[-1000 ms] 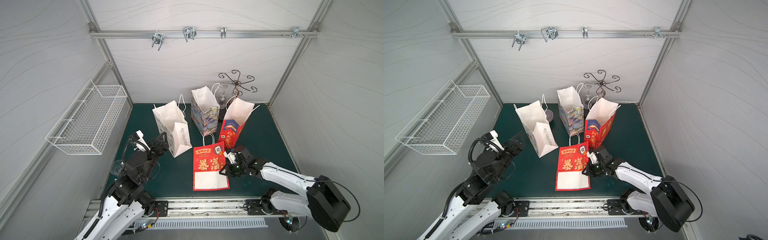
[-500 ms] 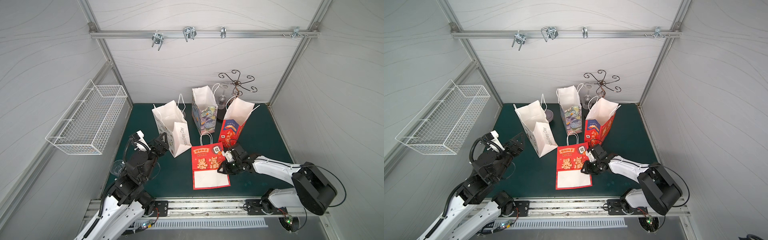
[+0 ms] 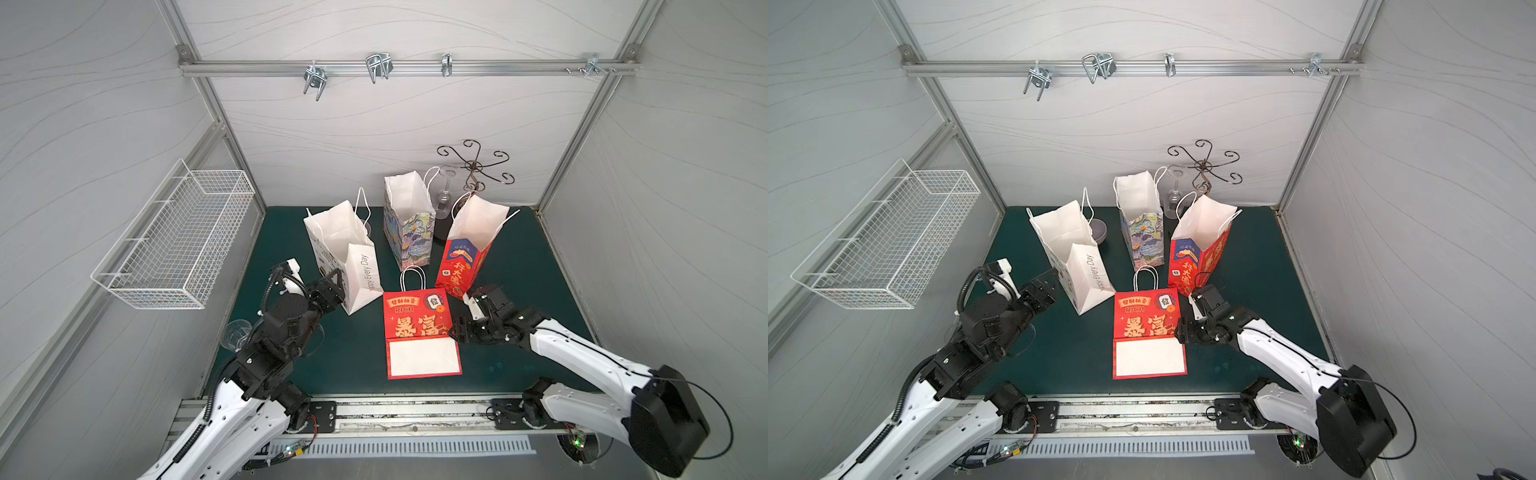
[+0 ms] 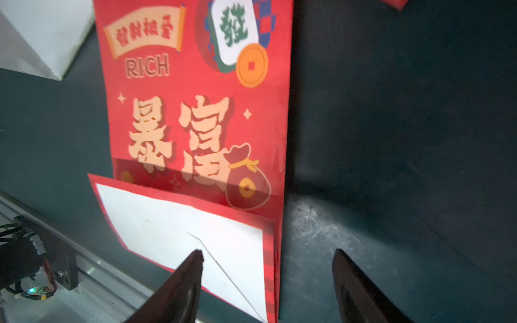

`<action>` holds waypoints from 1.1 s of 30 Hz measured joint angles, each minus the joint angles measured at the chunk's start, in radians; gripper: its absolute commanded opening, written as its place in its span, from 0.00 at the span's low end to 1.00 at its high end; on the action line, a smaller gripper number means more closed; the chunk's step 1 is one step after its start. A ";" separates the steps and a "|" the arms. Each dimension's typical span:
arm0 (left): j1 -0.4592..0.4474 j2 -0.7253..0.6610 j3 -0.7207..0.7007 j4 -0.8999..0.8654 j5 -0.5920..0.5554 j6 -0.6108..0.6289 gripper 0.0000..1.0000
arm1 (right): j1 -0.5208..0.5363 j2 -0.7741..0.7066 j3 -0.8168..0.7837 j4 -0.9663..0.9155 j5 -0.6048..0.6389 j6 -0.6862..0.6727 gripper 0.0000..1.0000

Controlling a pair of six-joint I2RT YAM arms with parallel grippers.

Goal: Put away the paper bag
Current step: Place the paper bag at the center of the board, then pick up the paper bag from the center of the board.

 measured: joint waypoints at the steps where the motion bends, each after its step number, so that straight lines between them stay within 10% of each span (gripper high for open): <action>1: 0.000 0.020 0.019 -0.022 0.005 0.006 0.85 | 0.000 -0.028 0.014 -0.013 0.006 -0.010 0.73; 10: 0.013 0.158 0.214 -0.182 0.033 0.072 0.89 | 0.005 -0.147 0.140 -0.003 -0.037 -0.127 0.69; 18: 0.190 0.295 0.452 -0.379 0.110 0.093 0.90 | 0.115 -0.029 0.273 0.049 -0.090 -0.238 0.68; 33: 0.204 0.563 0.777 -0.650 0.048 0.116 0.95 | 0.164 0.116 0.400 0.099 -0.095 -0.307 0.67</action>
